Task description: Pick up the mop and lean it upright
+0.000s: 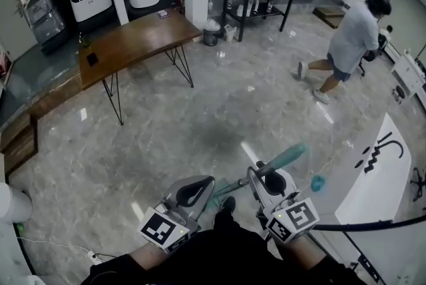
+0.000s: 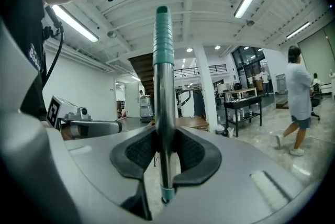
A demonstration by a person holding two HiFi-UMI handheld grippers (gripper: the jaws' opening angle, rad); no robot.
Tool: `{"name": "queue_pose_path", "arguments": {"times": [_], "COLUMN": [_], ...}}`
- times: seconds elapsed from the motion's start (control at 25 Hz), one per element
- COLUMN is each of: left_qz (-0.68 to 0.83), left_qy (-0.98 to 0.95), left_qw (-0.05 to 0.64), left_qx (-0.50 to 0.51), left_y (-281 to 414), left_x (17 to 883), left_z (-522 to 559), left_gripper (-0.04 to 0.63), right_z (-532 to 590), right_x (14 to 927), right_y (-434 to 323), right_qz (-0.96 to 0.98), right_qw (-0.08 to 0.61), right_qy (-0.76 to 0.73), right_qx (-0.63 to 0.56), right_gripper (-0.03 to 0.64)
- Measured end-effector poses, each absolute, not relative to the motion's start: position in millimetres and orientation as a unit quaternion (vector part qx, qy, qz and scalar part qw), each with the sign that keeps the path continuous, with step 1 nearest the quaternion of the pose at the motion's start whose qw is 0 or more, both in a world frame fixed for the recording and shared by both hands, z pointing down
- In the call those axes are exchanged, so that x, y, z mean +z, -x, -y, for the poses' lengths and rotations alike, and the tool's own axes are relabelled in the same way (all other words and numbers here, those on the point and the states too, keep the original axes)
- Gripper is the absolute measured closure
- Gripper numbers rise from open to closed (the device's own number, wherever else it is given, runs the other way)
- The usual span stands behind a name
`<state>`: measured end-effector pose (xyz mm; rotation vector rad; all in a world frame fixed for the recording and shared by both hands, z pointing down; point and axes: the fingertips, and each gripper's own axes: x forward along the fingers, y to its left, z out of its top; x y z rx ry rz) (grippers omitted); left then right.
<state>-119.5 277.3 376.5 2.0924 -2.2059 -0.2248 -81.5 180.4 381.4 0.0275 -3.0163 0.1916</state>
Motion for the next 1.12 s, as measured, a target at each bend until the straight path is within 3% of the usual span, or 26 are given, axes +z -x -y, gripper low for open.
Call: {"name": "queue_pose_path", "arguments": {"times": [0.48,1.12], "left_qz": [0.771,0.672], "left_qy": [-0.633,-0.733], "left_qw": [0.055,0.064], "left_qx": [-0.054,-0.079], "left_y": [232.7,436.5], "left_x": [370.5,375.9], "left_z": [-145.5,-12.6], "left_gripper": [0.575,0.577], "right_z": [-69.0,104.4], "right_x": [392.6,392.6], "right_y": [208.0,361.7], "right_qz": [0.991,0.989], "right_qw": [0.063,0.079], "right_qy": [0.087,-0.123], "right_qx": [0.074,0.034], "right_gripper": [0.517,0.517]}}
